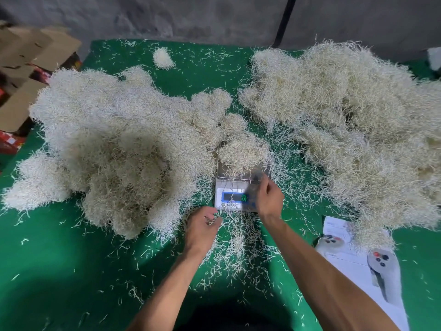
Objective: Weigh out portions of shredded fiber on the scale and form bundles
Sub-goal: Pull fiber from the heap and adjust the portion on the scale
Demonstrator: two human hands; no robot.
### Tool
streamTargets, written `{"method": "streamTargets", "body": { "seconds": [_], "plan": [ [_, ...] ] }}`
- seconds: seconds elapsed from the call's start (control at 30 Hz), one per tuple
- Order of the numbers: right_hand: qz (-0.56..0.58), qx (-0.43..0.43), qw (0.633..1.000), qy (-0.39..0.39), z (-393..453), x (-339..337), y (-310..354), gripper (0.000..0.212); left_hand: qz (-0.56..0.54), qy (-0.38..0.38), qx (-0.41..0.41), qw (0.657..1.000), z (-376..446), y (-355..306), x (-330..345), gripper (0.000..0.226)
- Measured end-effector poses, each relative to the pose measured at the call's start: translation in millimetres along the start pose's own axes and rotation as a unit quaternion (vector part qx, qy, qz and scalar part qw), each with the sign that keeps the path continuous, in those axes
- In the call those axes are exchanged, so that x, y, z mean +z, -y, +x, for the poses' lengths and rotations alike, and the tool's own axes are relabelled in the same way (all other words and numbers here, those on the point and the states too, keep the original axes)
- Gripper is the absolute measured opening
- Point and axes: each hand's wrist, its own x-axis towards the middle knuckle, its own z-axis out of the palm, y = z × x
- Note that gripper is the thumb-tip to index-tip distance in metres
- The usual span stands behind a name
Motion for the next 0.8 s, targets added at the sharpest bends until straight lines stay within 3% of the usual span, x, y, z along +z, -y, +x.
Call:
{"method": "streamTargets", "body": {
  "seconds": [0.33,0.4,0.53,0.63,0.8],
  "plan": [
    [-0.014,0.015,0.999,0.028,8,-2,-14,0.036,-0.016,-0.032,0.013,0.999,25,-24,15,0.007],
    [-0.001,0.035,0.999,0.033,11,2,-15,0.033,-0.008,-0.046,0.013,0.999,42,-36,19,0.012],
    [0.027,0.055,0.998,0.03,15,8,-18,0.032,0.103,-0.077,0.012,0.992,80,-65,30,0.051],
    [0.043,0.054,0.997,0.029,17,8,-18,0.03,0.19,-0.068,0.01,0.979,100,-81,40,0.053],
    [0.054,0.036,0.998,0.025,23,5,-14,0.028,0.208,-0.058,0.014,0.976,111,-87,50,0.055]
  ]
}}
